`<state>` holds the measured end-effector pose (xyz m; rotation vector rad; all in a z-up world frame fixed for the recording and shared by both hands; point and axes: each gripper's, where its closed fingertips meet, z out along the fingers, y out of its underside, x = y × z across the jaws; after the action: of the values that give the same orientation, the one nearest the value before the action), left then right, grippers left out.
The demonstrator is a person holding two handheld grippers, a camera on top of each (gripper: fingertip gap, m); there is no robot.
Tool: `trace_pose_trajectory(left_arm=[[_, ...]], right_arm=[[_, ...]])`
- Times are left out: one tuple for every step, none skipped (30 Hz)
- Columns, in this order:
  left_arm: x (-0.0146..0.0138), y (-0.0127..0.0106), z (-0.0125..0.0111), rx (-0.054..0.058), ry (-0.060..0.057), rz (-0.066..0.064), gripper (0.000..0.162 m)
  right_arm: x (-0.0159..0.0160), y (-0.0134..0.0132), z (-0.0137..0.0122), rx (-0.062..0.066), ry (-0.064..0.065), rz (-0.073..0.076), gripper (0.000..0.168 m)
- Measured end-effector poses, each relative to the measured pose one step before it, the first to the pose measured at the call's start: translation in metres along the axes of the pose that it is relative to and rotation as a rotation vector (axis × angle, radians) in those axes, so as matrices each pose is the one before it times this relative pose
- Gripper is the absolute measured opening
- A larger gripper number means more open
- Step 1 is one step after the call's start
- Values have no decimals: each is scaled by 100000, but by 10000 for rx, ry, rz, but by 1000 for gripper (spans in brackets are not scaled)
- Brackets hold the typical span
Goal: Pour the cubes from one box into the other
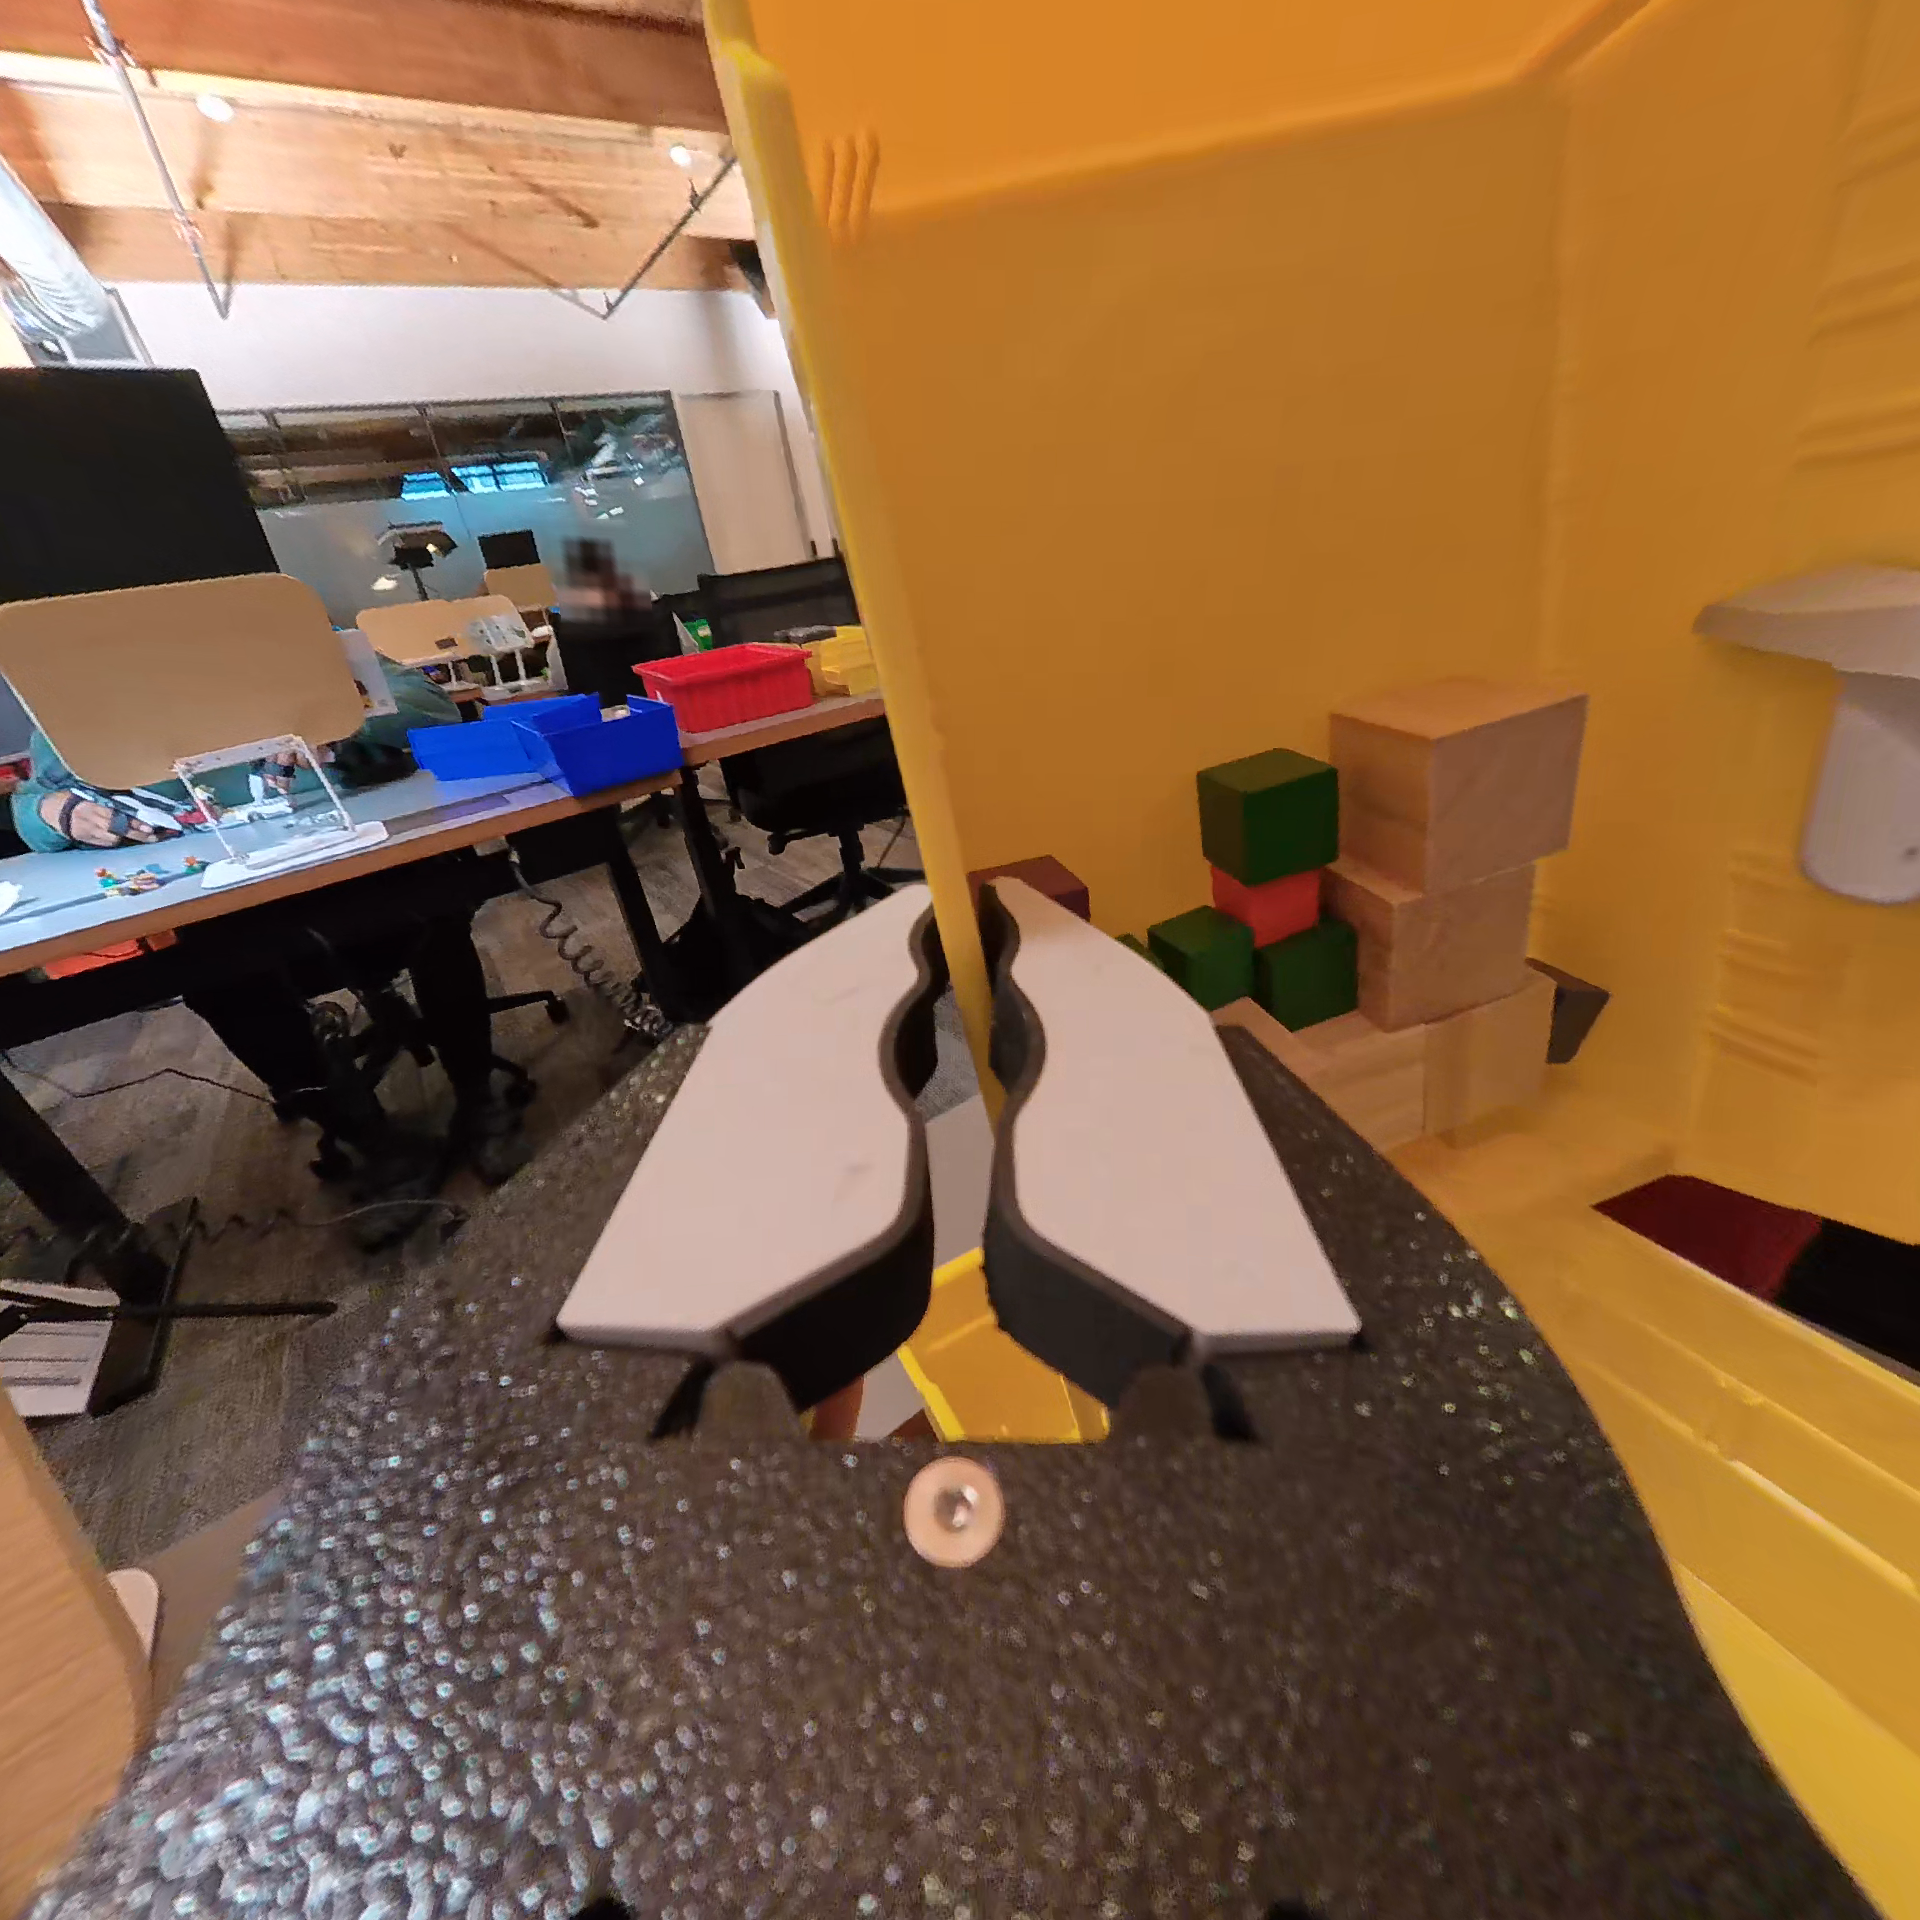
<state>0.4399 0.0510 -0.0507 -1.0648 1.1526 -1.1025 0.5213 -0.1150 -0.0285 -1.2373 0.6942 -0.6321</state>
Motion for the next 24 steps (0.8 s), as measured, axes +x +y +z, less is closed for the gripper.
trace_pose_trajectory(left_arm=[[-71,-200,-87,119,-80,15,5],[-88,-210,-54,92,-53,-17,5],[-75,-208,-51,69,-43,64,5],[9,-276,-25,112,-7,107,5],[46,-273,-4,82,34,40,5],[16,-317,1,76,19,55,6],[39,-391,-6,108,-19,172,6],[-1,-362,0,106,-46,181,6],[-33,-311,25,78,-12,73,6],[-30,-228,11,49,2,65,6],[-18,-106,32,2,-4,117,6],[-25,18,39,-37,-1,44,6],[-78,93,28,-41,-7,-73,6],[-66,104,26,-13,-6,-30,6],[-46,77,-18,9,-28,12,6],[-58,8,-42,62,-54,-26,6],[-36,-22,-31,62,-23,-67,6],[-1,7,32,2,-4,-28,6],[-35,-92,22,31,-14,21,6],[-114,-179,-3,72,-32,-34,6],[-133,-157,20,35,-32,-37,6],[-131,-241,10,70,-41,72,6],[-120,-266,25,58,-29,37,6],[-123,-309,36,74,-9,-61,5]], right_arm=[[-129,-266,58,108,-66,-47,10],[-119,-255,72,95,-87,-2,10],[-73,-229,71,80,-69,17,10],[-8,-235,61,105,-21,8,10],[29,-242,55,144,-14,83,10],[39,-226,18,154,1,96,10],[43,-180,33,135,17,50,9],[27,-117,44,120,-24,122,9],[33,-83,39,110,-41,159,9],[33,12,29,23,-25,27,9],[51,110,42,-61,31,-50,9],[-6,85,34,-37,8,-37,9],[-49,67,44,-29,-33,7,9],[-35,36,35,-12,-9,-38,9],[-54,-6,45,9,-8,-64,9],[-115,-86,63,48,-65,44,9],[-61,-172,60,93,-43,69,9],[-32,-159,78,50,17,-9,9],[-84,-199,65,59,-24,6,9],[-154,-183,83,36,-96,7,10],[-124,-178,71,25,-61,-84,10],[-131,-194,67,15,-55,-96,10],[-109,-215,87,30,-70,-21,10],[-83,-230,66,41,-61,-20,10]])
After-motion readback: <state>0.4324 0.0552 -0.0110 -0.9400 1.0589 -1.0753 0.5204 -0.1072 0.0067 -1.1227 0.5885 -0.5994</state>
